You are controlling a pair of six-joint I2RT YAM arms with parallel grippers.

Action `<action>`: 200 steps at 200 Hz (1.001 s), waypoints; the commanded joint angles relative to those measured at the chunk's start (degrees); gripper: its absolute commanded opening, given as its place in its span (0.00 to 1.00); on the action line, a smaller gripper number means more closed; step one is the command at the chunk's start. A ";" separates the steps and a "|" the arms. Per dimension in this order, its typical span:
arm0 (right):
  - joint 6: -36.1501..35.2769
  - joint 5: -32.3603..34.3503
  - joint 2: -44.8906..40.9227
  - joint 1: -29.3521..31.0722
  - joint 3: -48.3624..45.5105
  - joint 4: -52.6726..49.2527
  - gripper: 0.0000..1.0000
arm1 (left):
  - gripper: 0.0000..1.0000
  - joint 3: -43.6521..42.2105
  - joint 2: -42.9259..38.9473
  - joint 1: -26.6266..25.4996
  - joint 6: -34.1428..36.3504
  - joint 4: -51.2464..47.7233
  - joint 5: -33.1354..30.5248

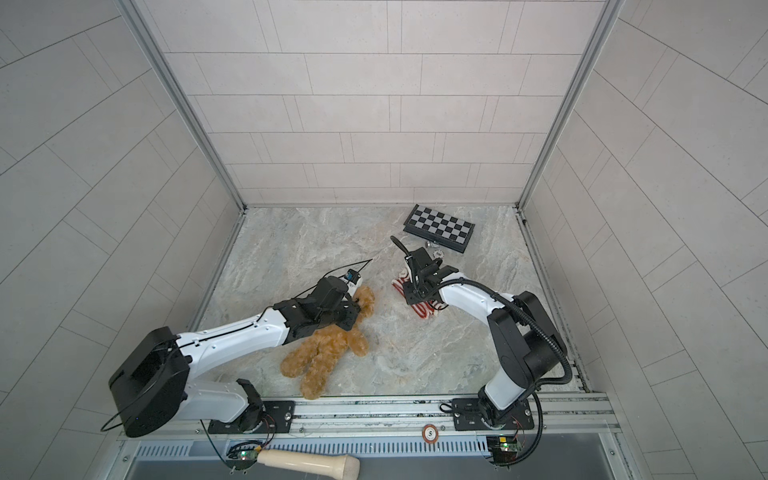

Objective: Dress the teddy bear
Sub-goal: 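Hold the bear with the left gripper while the right lifts the sweater toward it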

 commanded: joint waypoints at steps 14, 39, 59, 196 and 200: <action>-0.99 0.49 2.25 0.42 0.47 -1.29 0.34 | 0.03 -1.93 -2.73 -0.30 -0.78 4.87 1.50; -1.03 2.11 2.79 0.42 0.51 -1.12 0.31 | 0.03 -2.71 -3.49 -0.34 -1.07 5.88 1.97; -1.47 3.27 3.29 0.42 0.72 -1.02 0.29 | 0.03 -3.20 -4.28 -0.38 -1.20 6.19 2.15; -1.39 2.00 4.90 0.35 0.74 0.03 0.08 | 0.01 -4.16 -8.01 -0.33 -1.58 4.99 -1.16; -1.45 2.00 4.85 0.34 0.82 -0.01 0.07 | 0.01 -4.26 -8.22 -0.32 -1.49 4.95 -1.11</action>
